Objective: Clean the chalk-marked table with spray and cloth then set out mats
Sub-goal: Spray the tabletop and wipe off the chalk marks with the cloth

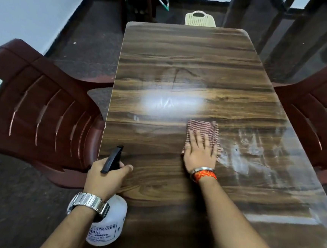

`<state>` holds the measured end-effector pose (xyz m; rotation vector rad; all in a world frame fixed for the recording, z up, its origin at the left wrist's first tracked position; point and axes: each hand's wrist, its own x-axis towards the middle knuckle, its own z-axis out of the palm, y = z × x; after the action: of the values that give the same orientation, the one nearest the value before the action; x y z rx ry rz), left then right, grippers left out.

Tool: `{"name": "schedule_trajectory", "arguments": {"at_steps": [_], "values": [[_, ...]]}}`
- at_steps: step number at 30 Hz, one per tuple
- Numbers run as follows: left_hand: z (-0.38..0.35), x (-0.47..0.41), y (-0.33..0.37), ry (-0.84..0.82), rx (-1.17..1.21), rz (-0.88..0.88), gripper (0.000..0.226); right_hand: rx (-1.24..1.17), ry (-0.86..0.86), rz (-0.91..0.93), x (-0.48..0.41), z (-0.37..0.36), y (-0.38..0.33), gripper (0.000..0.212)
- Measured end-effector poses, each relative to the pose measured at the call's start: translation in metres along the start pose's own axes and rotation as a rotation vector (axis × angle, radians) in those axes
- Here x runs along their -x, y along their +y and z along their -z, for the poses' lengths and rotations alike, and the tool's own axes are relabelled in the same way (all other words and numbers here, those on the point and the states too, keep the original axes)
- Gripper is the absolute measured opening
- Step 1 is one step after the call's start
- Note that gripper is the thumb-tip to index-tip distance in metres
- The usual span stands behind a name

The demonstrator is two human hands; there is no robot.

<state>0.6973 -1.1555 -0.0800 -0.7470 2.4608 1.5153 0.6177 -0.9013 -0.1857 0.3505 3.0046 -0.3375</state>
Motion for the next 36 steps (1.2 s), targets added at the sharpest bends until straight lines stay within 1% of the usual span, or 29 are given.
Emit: {"name": "schedule_trajectory", "arguments": {"at_steps": [2,3,4,5,6,9,10,11,12,13,15,17,19,22,24,25,26,27,28,30,31,32,33,34,36], "values": [[0.0,-0.001,0.002,0.006,0.016,-0.008,0.024,-0.021,0.032,-0.102,0.004,-0.004,-0.014,0.057],[0.001,-0.002,0.001,0.005,0.02,-0.008,0.024,-0.038,0.044,-0.105,0.009,-0.007,-0.031,0.058],[0.001,-0.003,0.001,0.004,0.023,-0.001,0.025,-0.064,0.05,-0.062,0.014,-0.008,-0.054,0.058],[0.002,-0.005,0.001,0.004,0.029,0.011,0.025,-0.088,0.048,0.034,0.017,-0.012,-0.077,0.058],[0.003,-0.007,0.001,0.002,0.041,0.02,0.025,-0.098,0.018,0.173,0.019,-0.016,-0.102,0.058],[0.008,-0.014,0.001,0.005,0.053,0.013,0.024,-0.028,-0.229,0.592,0.015,-0.021,-0.173,0.057],[0.009,-0.015,0.001,0.011,0.04,-0.008,0.024,0.021,-0.273,0.688,0.008,-0.021,-0.188,0.056],[0.011,-0.015,0.003,0.018,0.017,-0.03,0.023,0.059,-0.293,0.746,-0.001,-0.021,-0.198,0.054],[0.014,-0.015,0.004,0.023,-0.008,-0.05,0.022,0.074,-0.291,0.762,-0.01,-0.022,-0.203,0.054],[0.016,-0.015,0.005,0.023,-0.027,-0.063,0.022,0.064,-0.275,0.746,-0.02,-0.02,-0.202,0.053],[0.019,-0.014,0.005,0.022,-0.04,-0.067,0.022,0.018,-0.241,0.636,-0.042,-0.015,-0.184,0.055],[0.019,-0.013,0.005,0.003,-0.054,-0.064,0.022,0.005,-0.184,0.445,-0.058,-0.007,-0.145,0.056],[0.017,-0.008,0.006,-0.026,-0.063,-0.07,0.022,-0.006,-0.12,0.212,-0.063,0.005,-0.083,0.057],[0.007,0.003,0.01,-0.058,-0.043,-0.084,0.022,-0.049,-0.043,-0.133,-0.037,0.02,0.014,0.056],[-0.004,0.012,0.014,-0.085,-0.033,-0.087,0.023,-0.091,-0.023,-0.256,-0.004,0.017,0.034,0.056],[-0.011,0.017,0.016,-0.107,-0.036,-0.093,0.022,-0.093,0.019,-0.242,0.015,0.013,0.027,0.056],[-0.02,0.023,0.019,-0.134,-0.039,-0.099,0.022,-0.096,0.054,-0.166,0.035,0.009,0.018,0.058],[-0.03,0.03,0.022,-0.16,-0.046,-0.105,0.022,-0.101,0.057,-0.041,0.054,0.005,0.007,0.059],[-0.038,0.035,0.025,-0.182,-0.056,-0.115,0.021,-0.087,0.037,0.129,0.071,-0.001,-0.004,0.058],[-0.057,0.049,0.032,-0.22,-0.085,-0.15,0.018,-0.011,-0.085,0.489,0.097,-0.004,-0.009,0.055],[-0.065,0.056,0.036,-0.231,-0.094,-0.17,0.017,-0.006,-0.164,0.596,0.104,0.0,-0.004,0.054],[-0.072,0.063,0.04,-0.245,-0.098,-0.188,0.017,-0.017,-0.179,0.628,0.101,0.006,0.012,0.055],[-0.077,0.069,0.043,-0.254,-0.102,-0.203,0.019,-0.005,-0.14,0.606,0.092,0.01,0.031,0.056],[-0.083,0.075,0.045,-0.262,-0.113,-0.213,0.02,0.015,-0.104,0.538,0.08,0.015,0.056,0.058],[-0.096,0.088,0.048,-0.269,-0.124,-0.209,0.021,0.036,-0.05,0.306,0.046,0.029,0.122,0.063]]}}
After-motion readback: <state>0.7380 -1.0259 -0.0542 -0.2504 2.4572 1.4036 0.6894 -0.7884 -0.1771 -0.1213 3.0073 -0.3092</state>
